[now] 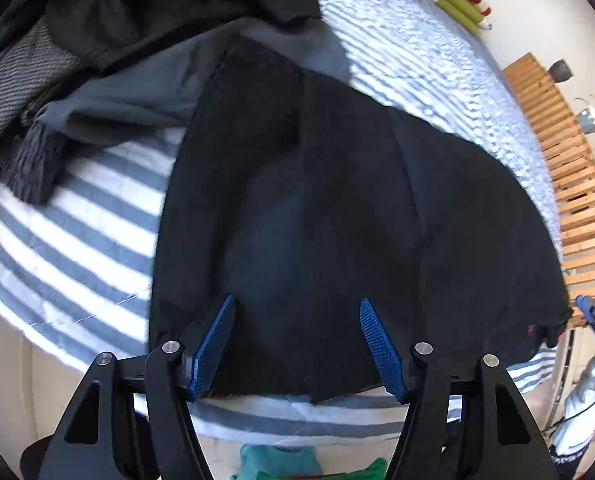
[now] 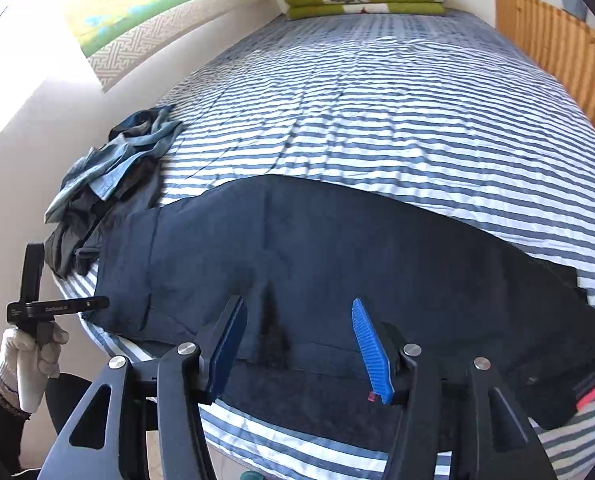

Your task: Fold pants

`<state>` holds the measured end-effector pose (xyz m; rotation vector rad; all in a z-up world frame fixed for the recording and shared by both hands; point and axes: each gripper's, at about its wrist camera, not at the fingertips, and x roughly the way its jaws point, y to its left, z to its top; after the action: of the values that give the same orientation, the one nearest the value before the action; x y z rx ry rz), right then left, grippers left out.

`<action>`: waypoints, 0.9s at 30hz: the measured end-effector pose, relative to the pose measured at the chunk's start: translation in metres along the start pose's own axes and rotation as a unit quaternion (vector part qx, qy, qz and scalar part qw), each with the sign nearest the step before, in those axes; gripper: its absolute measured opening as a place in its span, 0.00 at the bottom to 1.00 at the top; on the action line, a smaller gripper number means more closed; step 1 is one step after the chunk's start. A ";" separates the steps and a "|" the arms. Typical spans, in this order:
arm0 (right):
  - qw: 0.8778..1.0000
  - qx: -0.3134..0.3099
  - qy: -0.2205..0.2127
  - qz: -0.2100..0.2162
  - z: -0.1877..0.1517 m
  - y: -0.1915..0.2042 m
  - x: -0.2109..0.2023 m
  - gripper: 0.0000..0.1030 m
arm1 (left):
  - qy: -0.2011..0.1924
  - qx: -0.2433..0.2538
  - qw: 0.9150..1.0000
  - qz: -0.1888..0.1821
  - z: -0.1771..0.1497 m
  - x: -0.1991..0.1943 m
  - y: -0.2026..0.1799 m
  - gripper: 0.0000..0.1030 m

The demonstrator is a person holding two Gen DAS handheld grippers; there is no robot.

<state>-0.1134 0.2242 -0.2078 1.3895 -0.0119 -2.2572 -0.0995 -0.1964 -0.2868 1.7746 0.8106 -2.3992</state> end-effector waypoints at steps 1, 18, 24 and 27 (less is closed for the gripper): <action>1.000 0.013 -0.003 -0.010 -0.002 -0.014 -0.006 0.51 | 0.005 0.000 1.000 -0.013 0.000 0.002 -0.004 0.35; 0.987 0.121 -0.034 -0.104 -0.032 -0.141 -0.063 0.55 | -0.043 0.072 0.980 0.180 0.017 -0.057 0.006 0.04; 0.987 0.116 -0.018 -0.111 -0.034 -0.146 -0.056 0.56 | -0.073 0.104 0.969 0.210 0.004 -0.065 -0.036 0.41; 0.984 0.121 -0.007 -0.129 -0.032 -0.158 -0.052 0.56 | -0.090 0.144 0.965 0.200 -0.007 -0.069 -0.077 0.41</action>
<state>-0.1309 0.3925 -0.2201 1.5773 -0.1216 -2.5482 -0.0961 -0.1447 -0.1969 1.5779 0.0710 -2.4335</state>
